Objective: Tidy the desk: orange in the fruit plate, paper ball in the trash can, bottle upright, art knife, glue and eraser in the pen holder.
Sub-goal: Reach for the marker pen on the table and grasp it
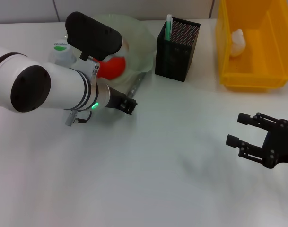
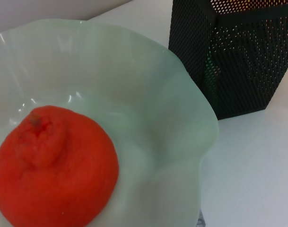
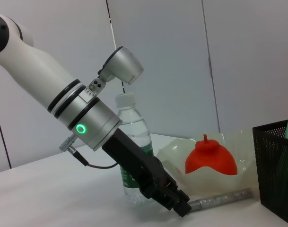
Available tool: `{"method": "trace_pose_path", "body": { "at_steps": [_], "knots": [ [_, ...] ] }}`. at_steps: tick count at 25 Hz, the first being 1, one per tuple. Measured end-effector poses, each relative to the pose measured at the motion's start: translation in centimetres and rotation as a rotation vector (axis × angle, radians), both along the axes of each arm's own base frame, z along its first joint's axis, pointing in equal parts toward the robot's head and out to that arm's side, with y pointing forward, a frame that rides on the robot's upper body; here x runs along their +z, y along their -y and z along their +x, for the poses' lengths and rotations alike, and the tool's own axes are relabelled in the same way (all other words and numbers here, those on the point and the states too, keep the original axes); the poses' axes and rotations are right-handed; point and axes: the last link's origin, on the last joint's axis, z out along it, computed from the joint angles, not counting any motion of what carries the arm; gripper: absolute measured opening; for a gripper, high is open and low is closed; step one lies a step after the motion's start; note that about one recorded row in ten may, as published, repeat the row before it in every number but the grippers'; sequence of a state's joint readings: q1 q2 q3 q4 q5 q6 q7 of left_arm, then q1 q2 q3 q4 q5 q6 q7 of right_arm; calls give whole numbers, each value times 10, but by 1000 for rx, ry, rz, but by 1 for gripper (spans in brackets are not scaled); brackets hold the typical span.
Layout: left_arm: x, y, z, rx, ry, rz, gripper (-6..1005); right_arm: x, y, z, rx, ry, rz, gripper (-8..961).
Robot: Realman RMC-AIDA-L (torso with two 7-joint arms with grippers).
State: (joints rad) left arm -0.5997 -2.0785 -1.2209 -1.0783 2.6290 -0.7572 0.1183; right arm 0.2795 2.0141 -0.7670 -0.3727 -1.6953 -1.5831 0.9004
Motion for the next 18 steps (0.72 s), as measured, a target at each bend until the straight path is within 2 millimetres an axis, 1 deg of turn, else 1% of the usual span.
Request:
{"method": "trace_pose_path", "body": {
  "at_steps": [9, 14, 18],
  "knots": [
    [0, -1, 1, 0, -2, 2, 269, 0, -1, 0, 1, -1, 2, 693],
    [-1, 0, 2, -3, -6, -2, 201, 0, 0, 0, 0, -2, 3, 693],
    [-1, 0, 2, -4, -6, -3, 196, 0, 0, 0, -2, -3, 3, 693]
  ]
}}
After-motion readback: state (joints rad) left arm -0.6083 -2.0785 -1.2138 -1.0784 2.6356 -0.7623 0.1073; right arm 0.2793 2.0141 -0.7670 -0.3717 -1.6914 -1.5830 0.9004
